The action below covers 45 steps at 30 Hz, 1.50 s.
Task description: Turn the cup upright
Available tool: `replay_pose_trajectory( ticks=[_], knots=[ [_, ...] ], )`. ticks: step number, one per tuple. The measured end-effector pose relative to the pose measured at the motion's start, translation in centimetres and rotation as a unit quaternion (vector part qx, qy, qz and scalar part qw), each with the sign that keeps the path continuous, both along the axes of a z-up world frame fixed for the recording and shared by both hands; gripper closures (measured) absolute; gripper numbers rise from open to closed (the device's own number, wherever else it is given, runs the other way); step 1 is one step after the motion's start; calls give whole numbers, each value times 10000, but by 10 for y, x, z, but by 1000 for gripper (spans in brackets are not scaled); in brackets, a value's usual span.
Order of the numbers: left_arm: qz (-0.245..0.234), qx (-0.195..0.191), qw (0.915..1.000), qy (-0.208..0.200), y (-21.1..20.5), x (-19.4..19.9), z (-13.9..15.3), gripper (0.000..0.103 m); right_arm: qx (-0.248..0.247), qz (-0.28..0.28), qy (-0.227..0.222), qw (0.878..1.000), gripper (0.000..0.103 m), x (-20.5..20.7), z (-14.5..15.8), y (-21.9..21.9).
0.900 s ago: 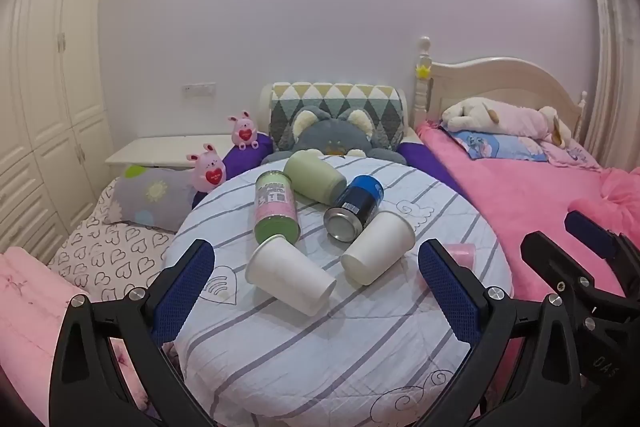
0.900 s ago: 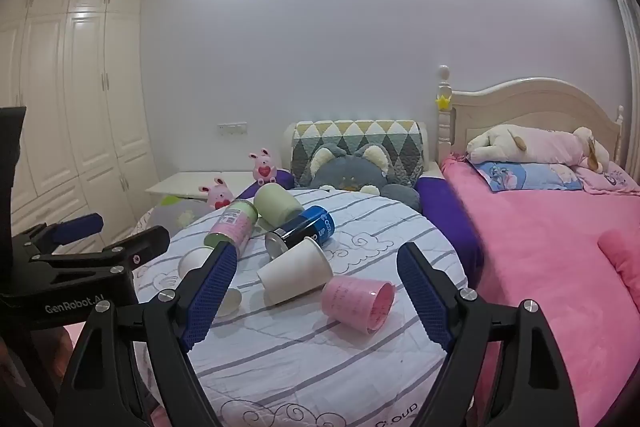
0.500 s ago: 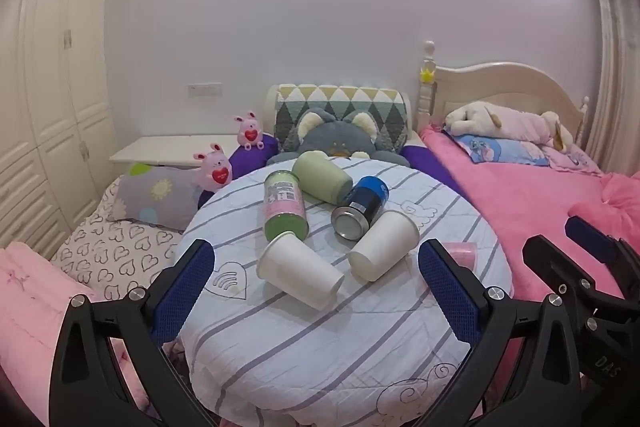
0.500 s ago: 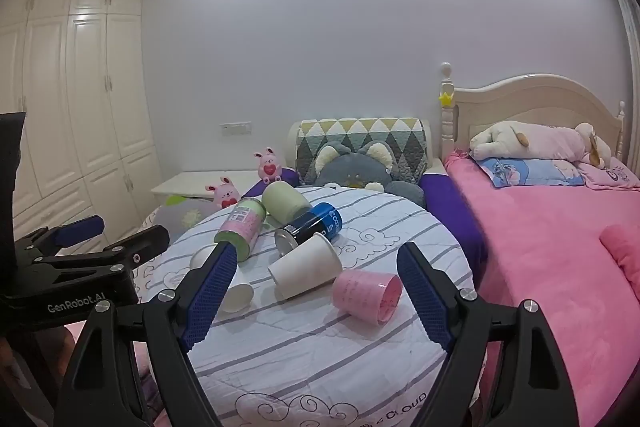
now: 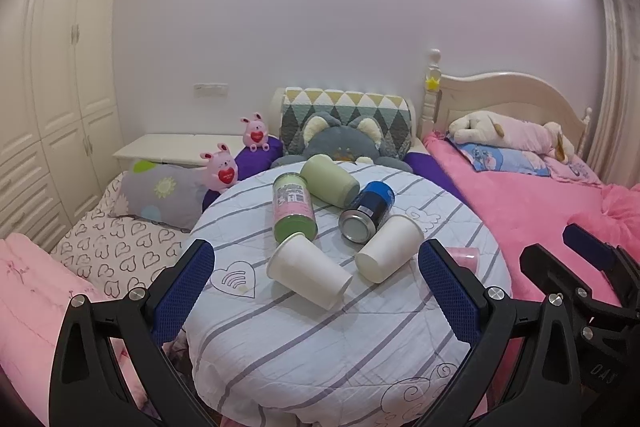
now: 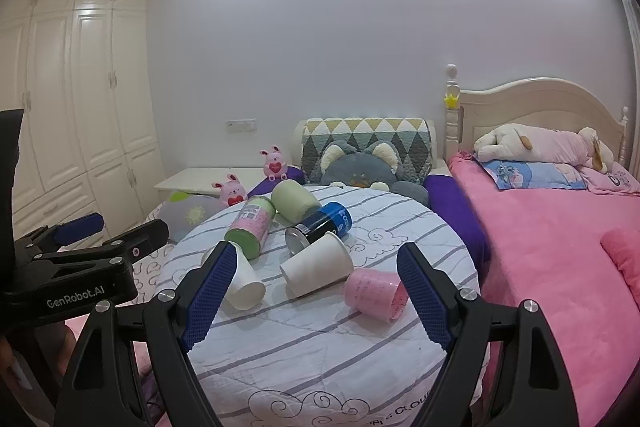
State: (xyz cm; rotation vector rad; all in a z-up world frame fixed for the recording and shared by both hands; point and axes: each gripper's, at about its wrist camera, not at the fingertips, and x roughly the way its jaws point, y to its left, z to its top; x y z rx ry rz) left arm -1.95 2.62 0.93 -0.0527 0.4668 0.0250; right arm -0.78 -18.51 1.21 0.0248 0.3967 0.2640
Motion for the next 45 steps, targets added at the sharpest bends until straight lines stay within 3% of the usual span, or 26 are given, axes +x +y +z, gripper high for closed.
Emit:
replay_pose_trajectory(
  ticks=[33, 45],
  knots=[
    [45, 57, 9996, 281, 1, 24, -25, 0, 122, 20, 326, 9994, 19, 28, -14, -2],
    [156, 60, 9990, 416, 14, 78, -22, 0, 684, 3, 1041, 9922, 19, 91, -22, -3]
  ],
)
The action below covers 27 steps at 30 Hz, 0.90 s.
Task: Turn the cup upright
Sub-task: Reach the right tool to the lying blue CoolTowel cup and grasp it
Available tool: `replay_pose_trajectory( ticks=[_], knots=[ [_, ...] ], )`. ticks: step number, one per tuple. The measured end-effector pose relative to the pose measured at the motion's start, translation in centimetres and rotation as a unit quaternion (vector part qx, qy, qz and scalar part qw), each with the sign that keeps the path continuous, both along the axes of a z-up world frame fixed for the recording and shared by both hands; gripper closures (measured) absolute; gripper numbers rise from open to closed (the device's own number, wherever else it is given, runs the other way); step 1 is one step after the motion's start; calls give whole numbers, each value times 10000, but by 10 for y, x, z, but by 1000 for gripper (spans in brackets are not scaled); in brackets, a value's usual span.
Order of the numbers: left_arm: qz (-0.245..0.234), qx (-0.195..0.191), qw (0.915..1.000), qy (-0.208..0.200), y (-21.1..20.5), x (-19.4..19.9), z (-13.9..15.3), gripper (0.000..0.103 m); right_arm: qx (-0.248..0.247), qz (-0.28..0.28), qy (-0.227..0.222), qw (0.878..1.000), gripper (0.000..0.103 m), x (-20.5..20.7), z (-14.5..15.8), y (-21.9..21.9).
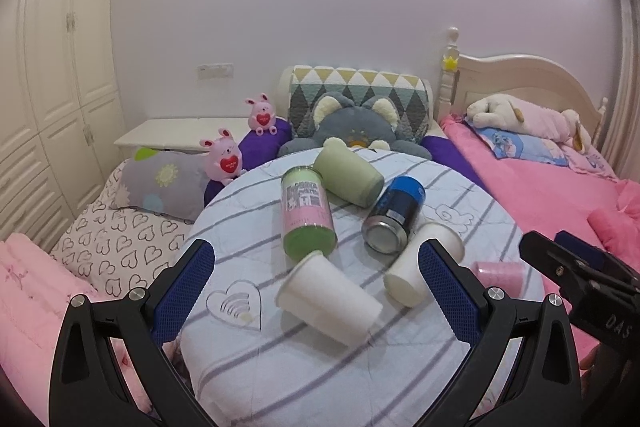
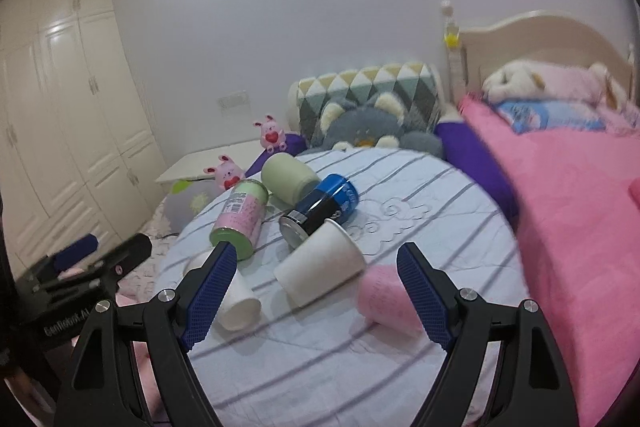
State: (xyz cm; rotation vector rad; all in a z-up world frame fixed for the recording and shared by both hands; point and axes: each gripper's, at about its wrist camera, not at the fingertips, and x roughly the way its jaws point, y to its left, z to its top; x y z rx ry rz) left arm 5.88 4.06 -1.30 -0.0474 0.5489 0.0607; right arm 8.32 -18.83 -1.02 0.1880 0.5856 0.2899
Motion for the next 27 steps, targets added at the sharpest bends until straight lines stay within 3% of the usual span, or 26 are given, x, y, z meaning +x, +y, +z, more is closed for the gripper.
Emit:
replay_pose_trajectory(
  ticks=[10, 18, 24, 27],
  knots=[
    [0, -37, 9999, 155, 4, 62, -7, 0, 54, -6, 368, 9993, 19, 62, -5, 17],
    [34, 203, 9994, 296, 10, 107, -19, 0, 372, -318, 1062, 9931, 19, 117, -20, 16],
    [94, 129, 9992, 375, 22, 130, -25, 0, 773, -486, 2274, 9695, 19, 171, -51, 20],
    [86, 108, 9990, 432, 27, 136, -30, 0, 914, -438, 2634, 9593, 19, 190, -67, 24]
  ],
)
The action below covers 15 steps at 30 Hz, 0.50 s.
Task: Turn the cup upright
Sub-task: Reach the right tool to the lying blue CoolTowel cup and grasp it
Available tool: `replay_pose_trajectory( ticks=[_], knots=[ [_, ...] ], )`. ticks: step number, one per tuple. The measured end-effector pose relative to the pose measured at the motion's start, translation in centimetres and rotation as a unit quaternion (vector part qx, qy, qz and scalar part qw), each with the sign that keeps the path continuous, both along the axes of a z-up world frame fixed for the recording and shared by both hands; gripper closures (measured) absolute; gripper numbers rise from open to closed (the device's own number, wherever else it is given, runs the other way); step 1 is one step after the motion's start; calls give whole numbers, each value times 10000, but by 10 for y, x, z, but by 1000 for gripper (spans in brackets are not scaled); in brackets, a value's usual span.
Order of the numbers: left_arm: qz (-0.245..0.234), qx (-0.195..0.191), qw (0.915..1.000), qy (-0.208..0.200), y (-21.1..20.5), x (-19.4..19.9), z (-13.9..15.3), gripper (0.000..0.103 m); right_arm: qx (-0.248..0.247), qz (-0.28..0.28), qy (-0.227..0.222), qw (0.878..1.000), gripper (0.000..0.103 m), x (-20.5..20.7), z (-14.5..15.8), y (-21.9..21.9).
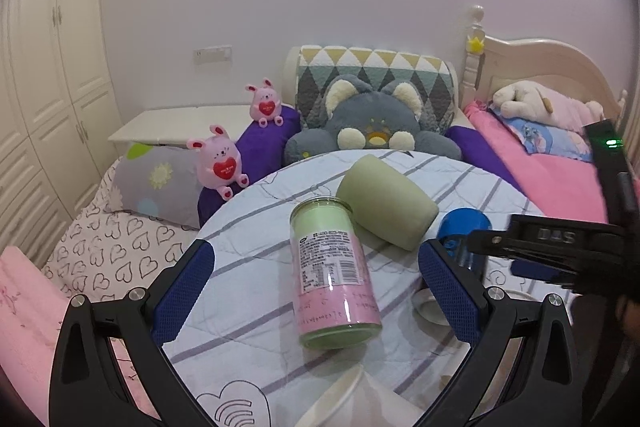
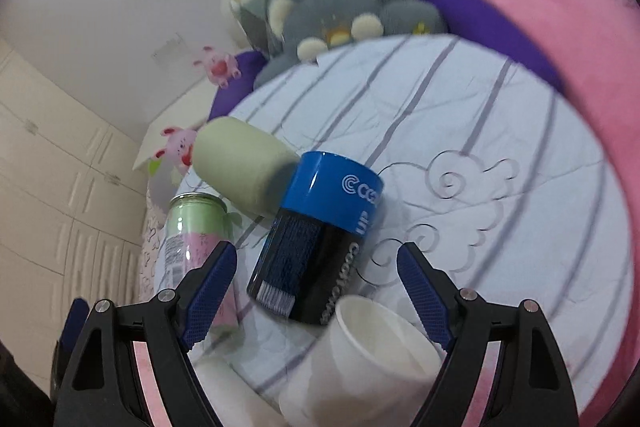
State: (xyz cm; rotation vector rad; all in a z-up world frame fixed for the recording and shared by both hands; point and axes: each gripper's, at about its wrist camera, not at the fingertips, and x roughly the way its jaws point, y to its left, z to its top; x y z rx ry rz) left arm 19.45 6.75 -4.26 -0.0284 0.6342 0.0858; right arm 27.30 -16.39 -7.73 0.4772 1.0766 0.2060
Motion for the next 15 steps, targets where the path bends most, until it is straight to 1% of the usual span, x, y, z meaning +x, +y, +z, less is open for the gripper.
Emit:
replay_pose_trajectory(
  ticks=[4, 8, 10, 11, 12, 13, 15],
  knots=[
    [-36, -31, 10000, 83, 4, 6, -5, 0, 89, 138, 455, 9988, 19, 20, -20, 7],
    [-85, -56, 9999, 118, 5, 10, -7, 0, 588, 395, 858, 9938, 19, 36, -36, 5],
    [-122, -96, 9998, 127, 4, 11, -7, 0, 771, 486, 966, 9911, 19, 40, -43, 4],
    [-150, -116, 9997, 137, 3, 11, -7, 0, 944, 558, 1013, 9888, 21, 43, -47, 2],
    [-179, -129, 9996, 153, 2, 11, -7, 0, 1043, 619, 1021, 9873, 27, 43, -49, 1],
    [-225, -146, 9995, 171, 0, 11, -7, 0, 1038, 671, 1044, 9868, 31, 43, -50, 1],
    [-309, -159, 9992, 207, -5, 11, -6, 0, 1114, 781, 1079, 9848, 31, 44, -52, -1]
  ],
)
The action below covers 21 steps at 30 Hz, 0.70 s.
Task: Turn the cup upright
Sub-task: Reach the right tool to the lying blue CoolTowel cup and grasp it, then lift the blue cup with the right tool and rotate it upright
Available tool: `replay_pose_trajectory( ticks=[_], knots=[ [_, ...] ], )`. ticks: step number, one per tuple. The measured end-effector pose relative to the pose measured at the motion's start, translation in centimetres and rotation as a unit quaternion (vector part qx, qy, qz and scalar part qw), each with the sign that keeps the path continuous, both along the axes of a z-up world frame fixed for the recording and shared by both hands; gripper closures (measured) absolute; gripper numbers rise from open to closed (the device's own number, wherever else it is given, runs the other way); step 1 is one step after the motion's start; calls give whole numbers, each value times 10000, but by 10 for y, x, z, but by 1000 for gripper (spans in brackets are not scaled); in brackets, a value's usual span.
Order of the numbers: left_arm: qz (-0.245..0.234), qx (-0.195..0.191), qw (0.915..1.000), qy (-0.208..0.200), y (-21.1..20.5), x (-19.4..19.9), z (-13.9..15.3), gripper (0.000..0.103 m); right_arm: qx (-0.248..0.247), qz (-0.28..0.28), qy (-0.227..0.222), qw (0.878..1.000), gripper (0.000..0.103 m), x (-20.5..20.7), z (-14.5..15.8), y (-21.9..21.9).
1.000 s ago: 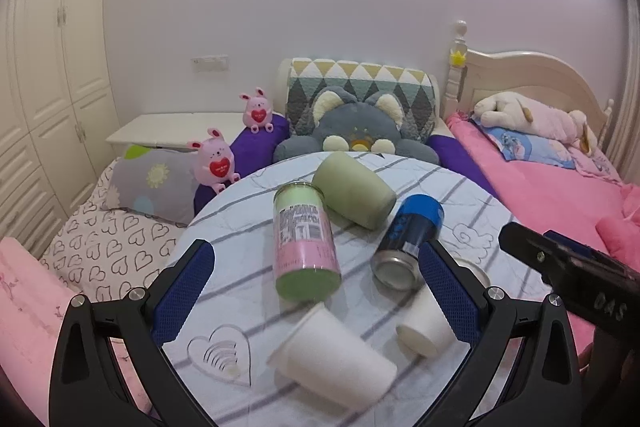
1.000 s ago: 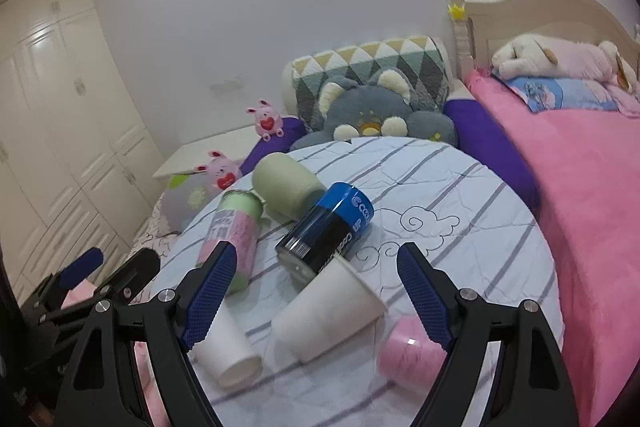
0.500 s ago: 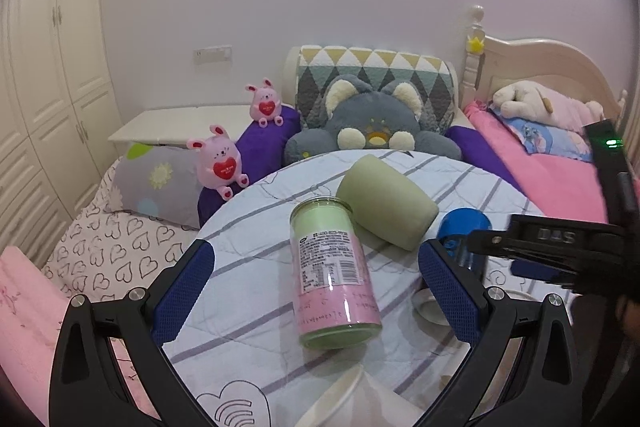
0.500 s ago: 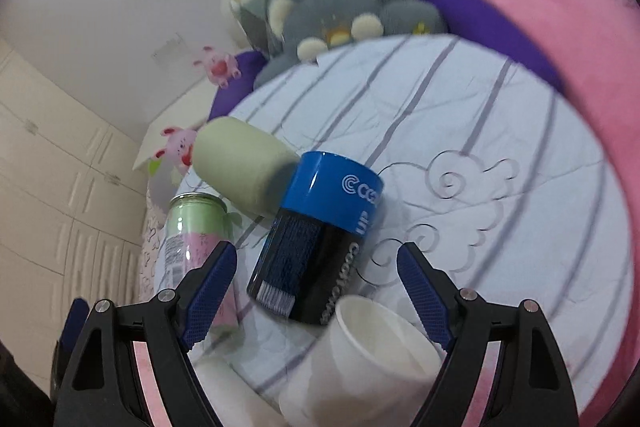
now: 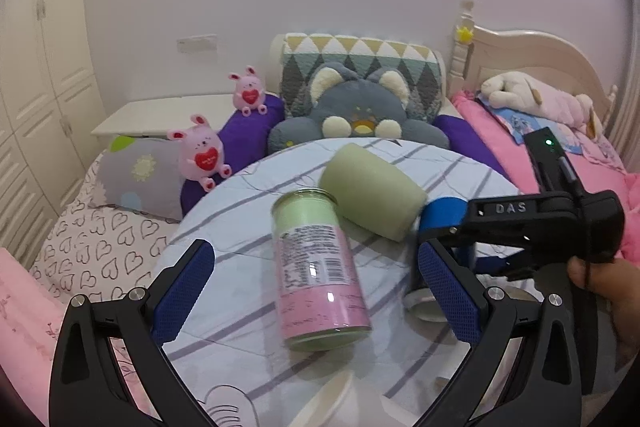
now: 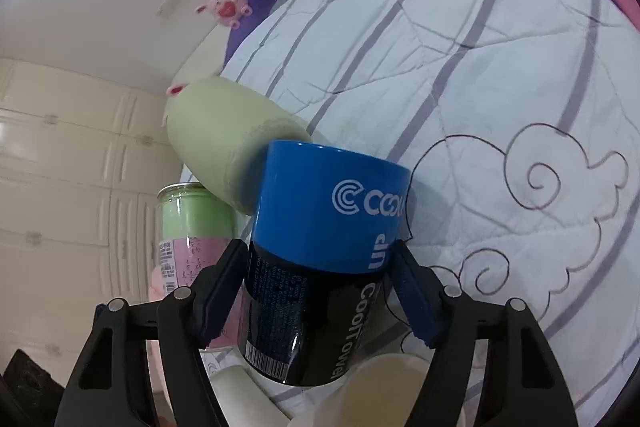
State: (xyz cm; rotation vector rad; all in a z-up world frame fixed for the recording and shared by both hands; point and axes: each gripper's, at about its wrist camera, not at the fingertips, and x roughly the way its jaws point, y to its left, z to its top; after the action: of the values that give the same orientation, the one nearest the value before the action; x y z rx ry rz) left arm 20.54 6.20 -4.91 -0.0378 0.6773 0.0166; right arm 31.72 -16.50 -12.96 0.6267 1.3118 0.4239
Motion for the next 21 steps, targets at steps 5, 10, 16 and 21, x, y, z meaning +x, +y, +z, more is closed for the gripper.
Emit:
replay_pose_trajectory(
  ticks=[5, 10, 16, 21],
  knots=[
    [-169, 14, 9999, 22, -15, -7, 6, 0, 172, 104, 12, 9998, 31, 0, 2, -8],
    [-193, 87, 9998, 59, -36, -8, 17, 0, 10, 249, -186, 9995, 32, 1, 20, -20],
    [-169, 421, 9983, 366, -74, 5, 16, 0, -416, 405, -509, 9970, 33, -2, 45, -49],
    [-278, 358, 9972, 602, -100, 9, 14, 0, -527, 400, -661, 9956, 33, -3, 53, -89]
  ],
)
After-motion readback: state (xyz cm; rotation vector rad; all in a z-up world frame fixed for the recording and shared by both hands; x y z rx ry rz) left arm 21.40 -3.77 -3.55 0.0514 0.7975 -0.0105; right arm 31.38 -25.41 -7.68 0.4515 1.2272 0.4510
